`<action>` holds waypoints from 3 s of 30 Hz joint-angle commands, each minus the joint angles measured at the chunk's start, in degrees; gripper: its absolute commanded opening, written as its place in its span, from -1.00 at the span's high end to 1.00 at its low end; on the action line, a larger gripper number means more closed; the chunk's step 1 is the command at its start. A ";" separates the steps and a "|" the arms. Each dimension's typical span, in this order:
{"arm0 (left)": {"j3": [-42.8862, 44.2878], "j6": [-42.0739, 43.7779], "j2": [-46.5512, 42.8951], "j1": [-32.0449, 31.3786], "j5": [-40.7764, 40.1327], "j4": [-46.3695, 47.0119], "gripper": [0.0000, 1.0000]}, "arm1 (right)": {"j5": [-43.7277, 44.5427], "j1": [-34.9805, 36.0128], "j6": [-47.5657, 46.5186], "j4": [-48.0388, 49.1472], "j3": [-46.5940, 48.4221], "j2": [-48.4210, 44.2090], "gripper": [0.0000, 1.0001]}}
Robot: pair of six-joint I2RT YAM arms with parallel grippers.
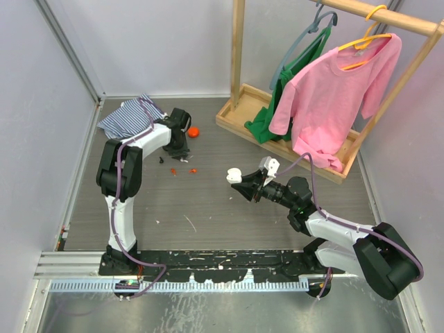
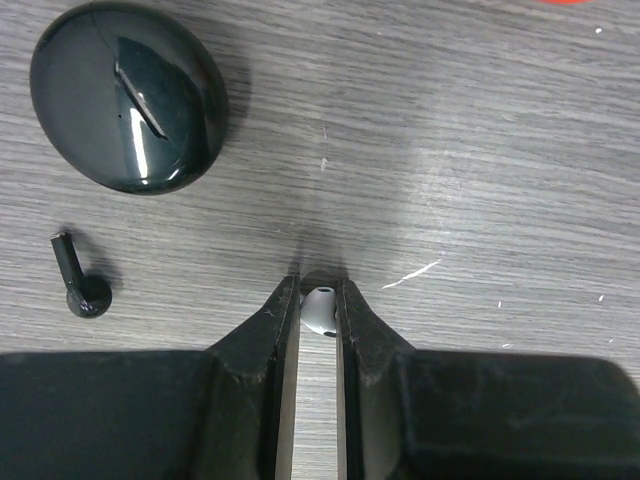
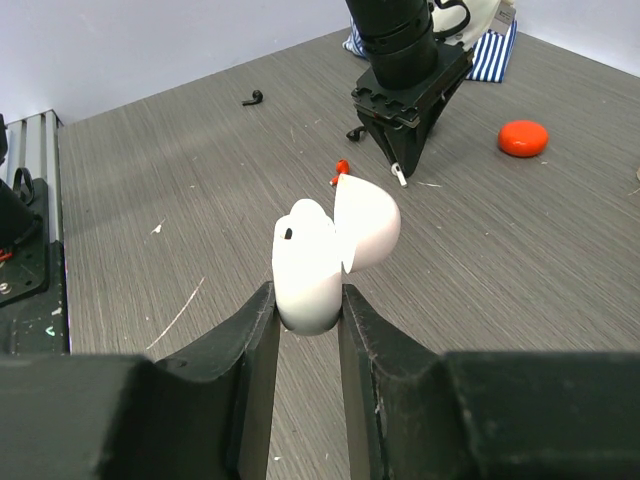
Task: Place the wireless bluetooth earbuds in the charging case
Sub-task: Pick up the earbud from the center of the board, then place the earbud in the charging case.
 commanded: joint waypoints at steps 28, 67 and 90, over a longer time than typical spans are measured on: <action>-12.16 25.28 -25.10 -14.73 -7.61 8.44 0.99 | 0.47 0.28 -0.60 3.38 1.79 -0.69 0.98; -22.05 47.31 -48.14 -46.48 -15.56 25.11 1.00 | -1.77 0.25 2.30 7.69 1.43 1.03 0.98; -20.96 49.81 -42.65 -49.01 -18.29 27.02 1.00 | -3.72 0.27 4.09 10.45 1.08 1.16 0.98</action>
